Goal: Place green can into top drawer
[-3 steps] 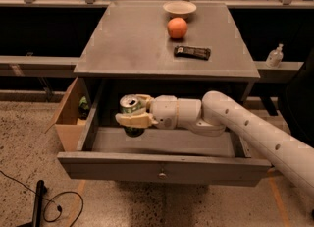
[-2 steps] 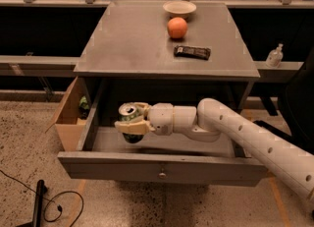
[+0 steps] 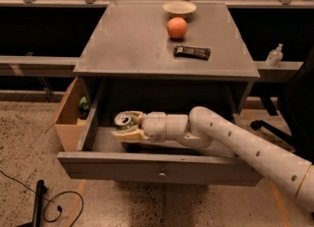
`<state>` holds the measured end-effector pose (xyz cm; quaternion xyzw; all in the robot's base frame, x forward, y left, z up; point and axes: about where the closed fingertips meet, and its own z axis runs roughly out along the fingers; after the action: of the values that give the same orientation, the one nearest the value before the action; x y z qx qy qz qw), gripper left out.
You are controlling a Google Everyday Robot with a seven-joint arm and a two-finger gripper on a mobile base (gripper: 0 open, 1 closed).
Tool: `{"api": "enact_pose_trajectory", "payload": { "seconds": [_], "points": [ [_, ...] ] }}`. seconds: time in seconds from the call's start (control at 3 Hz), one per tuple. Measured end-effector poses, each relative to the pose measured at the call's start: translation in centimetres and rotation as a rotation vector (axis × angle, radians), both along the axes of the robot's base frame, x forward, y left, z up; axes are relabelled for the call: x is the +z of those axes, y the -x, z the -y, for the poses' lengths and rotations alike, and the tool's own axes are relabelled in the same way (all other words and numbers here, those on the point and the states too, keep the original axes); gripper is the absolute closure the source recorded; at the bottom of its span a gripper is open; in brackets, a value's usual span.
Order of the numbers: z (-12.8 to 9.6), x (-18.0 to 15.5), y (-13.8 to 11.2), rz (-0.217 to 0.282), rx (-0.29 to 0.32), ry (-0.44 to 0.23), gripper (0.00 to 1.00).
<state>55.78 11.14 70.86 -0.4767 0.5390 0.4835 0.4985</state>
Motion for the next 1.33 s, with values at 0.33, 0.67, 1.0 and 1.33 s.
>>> {"api": "enact_pose_trajectory", "payload": {
  "seconds": [0.33, 0.67, 1.0, 1.33],
  "points": [
    [-0.6, -1.5, -0.6, 0.041, 0.005, 0.015, 0.59],
    [-0.9, -3.0, -1.4, 0.071, 0.000, 0.029, 0.29],
    [-0.6, -3.3, -1.9, 0.083, -0.008, 0.053, 0.05],
    [0.4, -2.7, -2.3, 0.090, -0.042, 0.093, 0.00]
  ]
}}
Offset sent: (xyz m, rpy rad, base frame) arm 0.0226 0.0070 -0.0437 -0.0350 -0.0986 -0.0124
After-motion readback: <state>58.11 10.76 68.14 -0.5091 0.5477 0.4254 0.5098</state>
